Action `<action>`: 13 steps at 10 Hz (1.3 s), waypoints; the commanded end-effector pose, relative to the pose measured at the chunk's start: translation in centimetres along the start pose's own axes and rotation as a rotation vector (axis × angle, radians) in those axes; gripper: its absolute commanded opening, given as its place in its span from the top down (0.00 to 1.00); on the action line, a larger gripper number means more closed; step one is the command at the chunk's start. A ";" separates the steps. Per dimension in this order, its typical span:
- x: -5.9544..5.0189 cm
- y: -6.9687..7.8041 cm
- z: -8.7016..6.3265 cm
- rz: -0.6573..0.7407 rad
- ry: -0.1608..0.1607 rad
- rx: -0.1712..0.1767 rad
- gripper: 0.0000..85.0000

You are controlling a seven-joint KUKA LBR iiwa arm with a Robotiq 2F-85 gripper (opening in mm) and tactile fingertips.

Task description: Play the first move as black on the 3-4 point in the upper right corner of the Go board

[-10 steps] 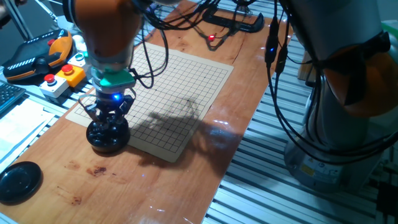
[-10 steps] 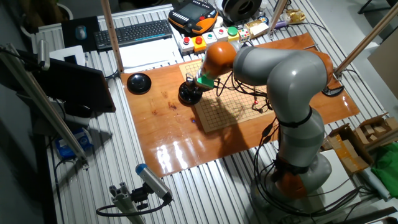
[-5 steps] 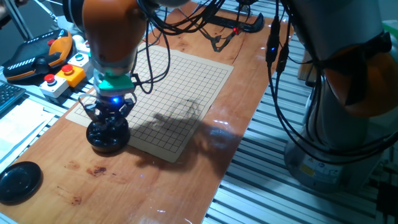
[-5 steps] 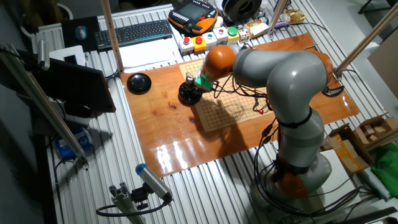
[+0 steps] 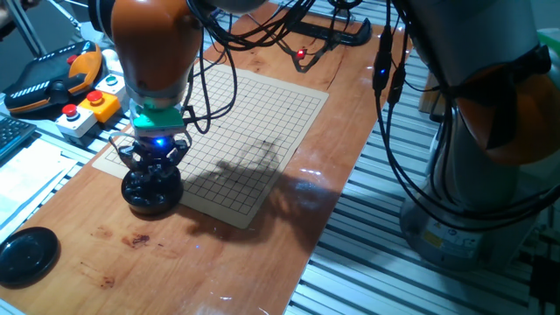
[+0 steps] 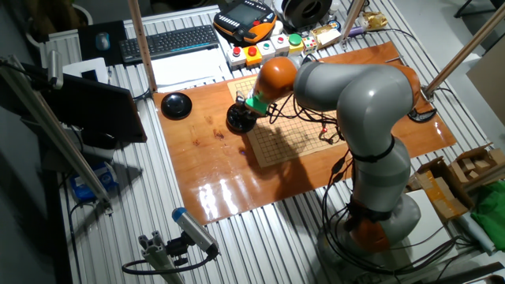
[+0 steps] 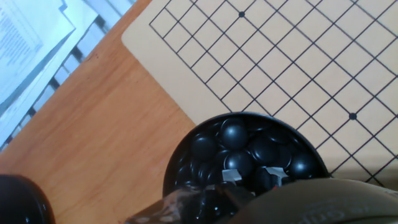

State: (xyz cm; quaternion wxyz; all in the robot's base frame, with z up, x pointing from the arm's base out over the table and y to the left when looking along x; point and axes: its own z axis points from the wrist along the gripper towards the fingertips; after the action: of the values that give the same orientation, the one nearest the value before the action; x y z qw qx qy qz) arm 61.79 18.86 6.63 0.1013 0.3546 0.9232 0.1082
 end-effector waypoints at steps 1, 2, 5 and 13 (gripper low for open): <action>-0.2 -0.1 0.1 0.005 0.001 -0.001 0.66; -0.4 -0.1 0.3 0.009 0.000 0.000 0.66; -0.3 0.0 0.4 0.034 -0.007 -0.006 0.67; 1.3 0.6 0.1 0.020 0.011 0.000 0.69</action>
State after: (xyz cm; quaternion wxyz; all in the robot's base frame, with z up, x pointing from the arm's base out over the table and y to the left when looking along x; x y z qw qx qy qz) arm 61.22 20.26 6.53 0.0955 0.3623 0.9205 0.1110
